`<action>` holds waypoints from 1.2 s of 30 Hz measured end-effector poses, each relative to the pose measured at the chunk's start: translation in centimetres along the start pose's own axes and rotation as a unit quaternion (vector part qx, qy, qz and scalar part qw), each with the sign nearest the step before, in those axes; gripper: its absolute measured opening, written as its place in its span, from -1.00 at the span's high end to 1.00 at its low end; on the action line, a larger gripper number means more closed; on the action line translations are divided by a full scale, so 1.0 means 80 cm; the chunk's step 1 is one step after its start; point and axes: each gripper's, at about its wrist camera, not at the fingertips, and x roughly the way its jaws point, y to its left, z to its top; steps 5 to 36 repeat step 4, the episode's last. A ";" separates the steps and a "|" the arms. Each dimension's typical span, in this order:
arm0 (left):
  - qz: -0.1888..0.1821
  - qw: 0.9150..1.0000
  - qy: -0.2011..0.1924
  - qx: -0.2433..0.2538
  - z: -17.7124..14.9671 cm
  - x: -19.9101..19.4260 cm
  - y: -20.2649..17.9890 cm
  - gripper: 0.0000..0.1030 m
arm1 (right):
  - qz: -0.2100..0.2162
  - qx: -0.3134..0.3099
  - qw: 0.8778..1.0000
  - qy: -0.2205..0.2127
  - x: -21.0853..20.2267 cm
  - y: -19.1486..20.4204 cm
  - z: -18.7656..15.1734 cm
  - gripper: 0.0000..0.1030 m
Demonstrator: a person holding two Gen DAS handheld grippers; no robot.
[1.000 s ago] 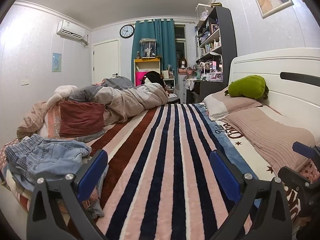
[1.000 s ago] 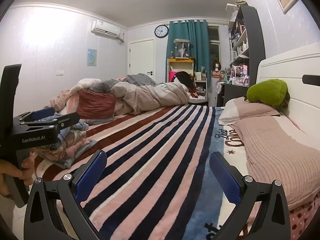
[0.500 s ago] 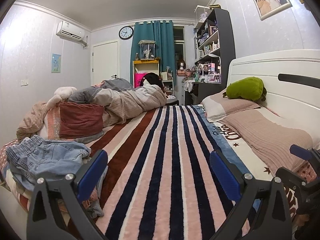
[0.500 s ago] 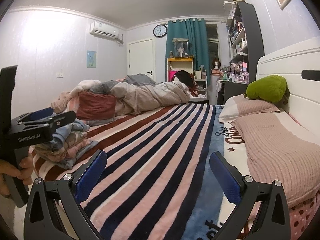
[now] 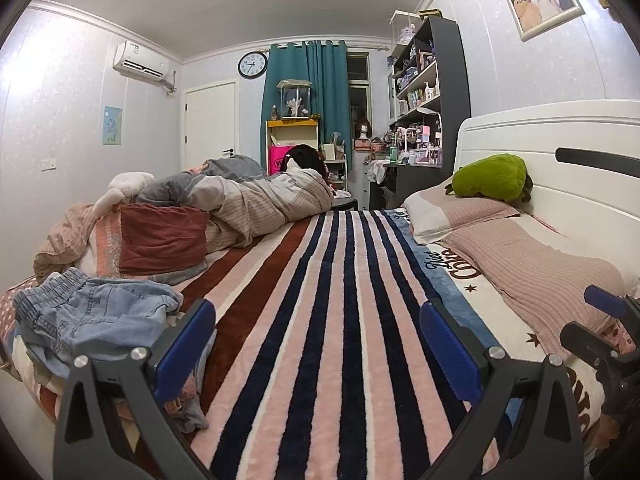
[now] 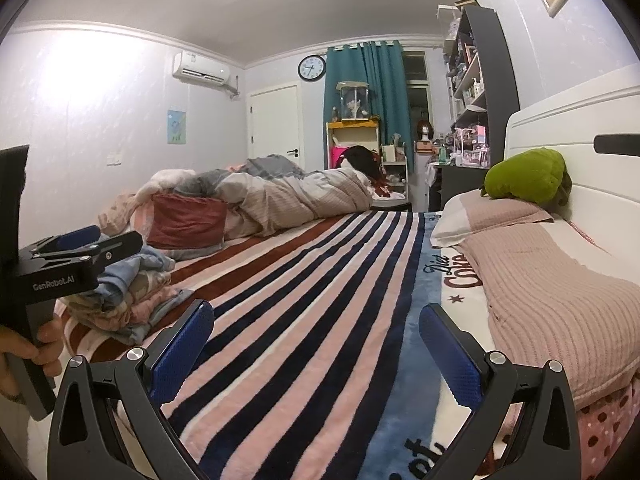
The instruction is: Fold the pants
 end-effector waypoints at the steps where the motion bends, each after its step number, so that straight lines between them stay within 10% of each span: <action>1: 0.000 1.000 0.000 0.000 -0.001 0.000 0.001 -0.96 | -0.001 0.000 1.000 -0.001 -0.001 0.000 0.000 -0.99; 36: -0.001 1.000 0.003 -0.001 -0.001 0.000 0.000 -0.96 | -0.002 -0.001 1.000 -0.002 -0.001 0.000 0.000 -0.99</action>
